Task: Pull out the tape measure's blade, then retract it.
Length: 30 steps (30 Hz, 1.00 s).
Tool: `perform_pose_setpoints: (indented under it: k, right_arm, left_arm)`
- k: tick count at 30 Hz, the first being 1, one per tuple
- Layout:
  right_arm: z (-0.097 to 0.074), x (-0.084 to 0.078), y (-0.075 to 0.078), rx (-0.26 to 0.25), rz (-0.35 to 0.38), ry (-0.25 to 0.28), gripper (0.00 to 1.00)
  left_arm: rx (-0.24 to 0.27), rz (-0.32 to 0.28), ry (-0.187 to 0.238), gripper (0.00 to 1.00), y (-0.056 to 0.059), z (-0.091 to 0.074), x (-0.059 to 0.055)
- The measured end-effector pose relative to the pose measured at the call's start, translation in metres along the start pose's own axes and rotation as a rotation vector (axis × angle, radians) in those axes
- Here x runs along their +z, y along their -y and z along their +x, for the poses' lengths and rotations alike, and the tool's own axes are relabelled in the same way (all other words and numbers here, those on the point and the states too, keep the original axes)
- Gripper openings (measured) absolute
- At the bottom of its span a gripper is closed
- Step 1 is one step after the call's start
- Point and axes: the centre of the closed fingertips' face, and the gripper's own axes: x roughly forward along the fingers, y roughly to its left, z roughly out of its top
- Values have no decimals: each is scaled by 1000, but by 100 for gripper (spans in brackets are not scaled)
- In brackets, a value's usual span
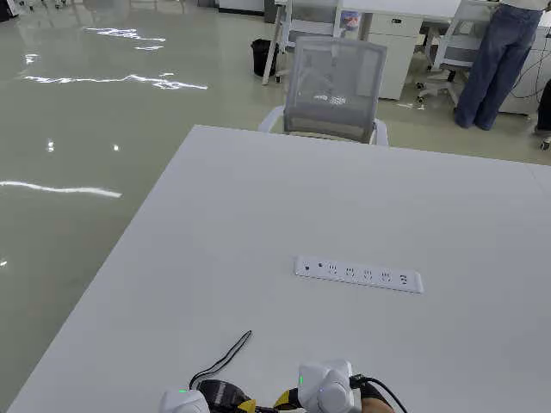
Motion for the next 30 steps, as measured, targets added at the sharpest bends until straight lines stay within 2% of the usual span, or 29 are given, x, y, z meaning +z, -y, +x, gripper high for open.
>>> perform_pose_setpoints:
  k: [30]
  right_arm:
    - [10, 8, 0, 6, -6, 5, 13]
  left_arm:
    - [-9, -1, -3, 63, -1, 0, -1]
